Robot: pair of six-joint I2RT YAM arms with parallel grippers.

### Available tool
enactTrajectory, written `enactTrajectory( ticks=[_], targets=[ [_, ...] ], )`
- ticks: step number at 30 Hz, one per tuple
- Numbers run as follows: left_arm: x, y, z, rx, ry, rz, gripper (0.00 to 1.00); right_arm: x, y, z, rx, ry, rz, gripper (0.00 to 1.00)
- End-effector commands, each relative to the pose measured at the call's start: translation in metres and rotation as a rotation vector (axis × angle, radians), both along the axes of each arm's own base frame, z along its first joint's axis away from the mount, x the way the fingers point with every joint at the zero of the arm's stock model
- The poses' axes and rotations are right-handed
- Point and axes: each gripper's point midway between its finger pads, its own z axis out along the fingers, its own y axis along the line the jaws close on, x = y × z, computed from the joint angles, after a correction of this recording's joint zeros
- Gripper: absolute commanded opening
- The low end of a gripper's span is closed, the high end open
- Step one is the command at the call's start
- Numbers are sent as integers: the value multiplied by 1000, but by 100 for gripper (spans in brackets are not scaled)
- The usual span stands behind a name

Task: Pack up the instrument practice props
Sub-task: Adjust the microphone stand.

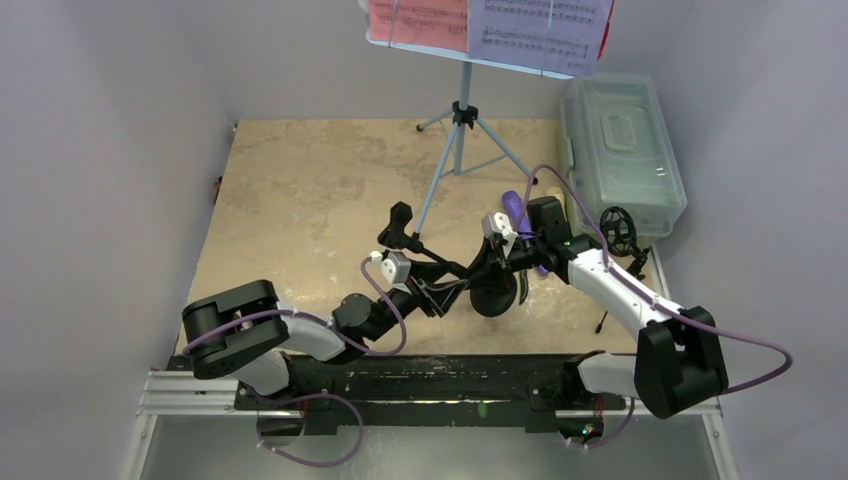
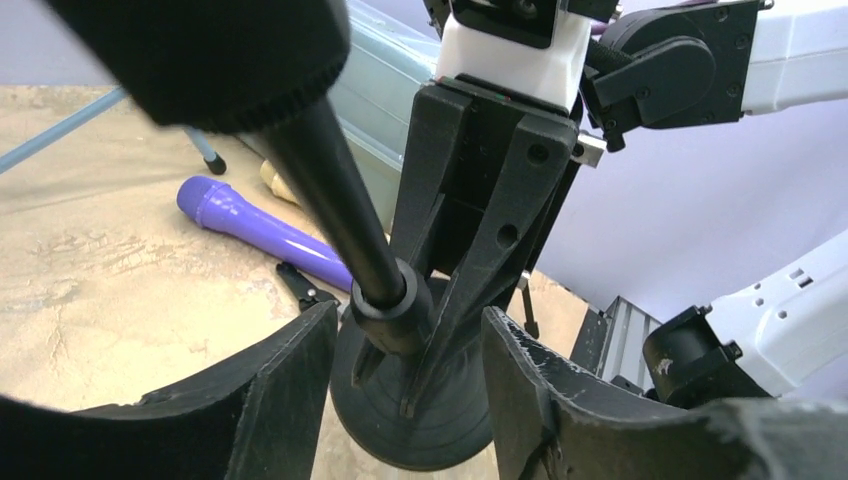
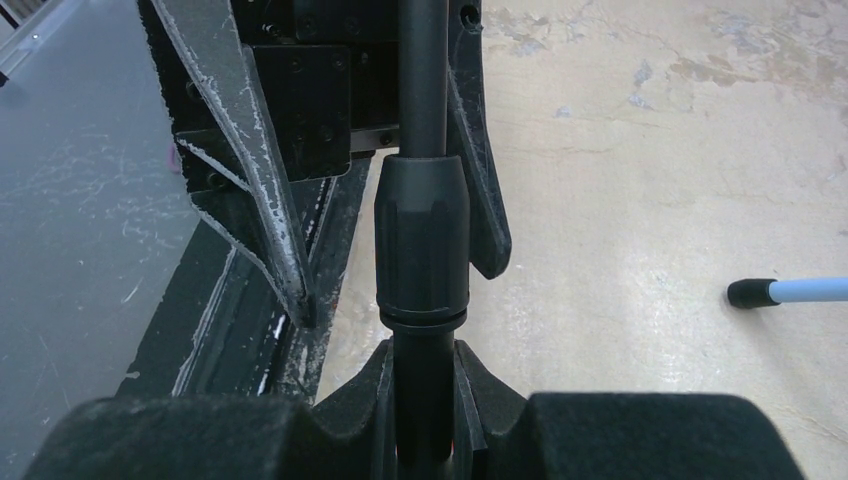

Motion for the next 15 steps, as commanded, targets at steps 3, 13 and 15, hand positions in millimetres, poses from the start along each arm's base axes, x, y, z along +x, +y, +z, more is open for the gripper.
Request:
enactTrajectory(
  ticks=[3,13,15],
  targets=[
    [-24,35,64,-247,-134,-39,59,4,3,37,75,-95,29,0],
    [-35,105,91,-355,-187,78,80,5,3,35,71,-93,24,0],
    [-34,117,100,-391,-193,110,81,5,3,34,70,-92,24,0]
  ],
)
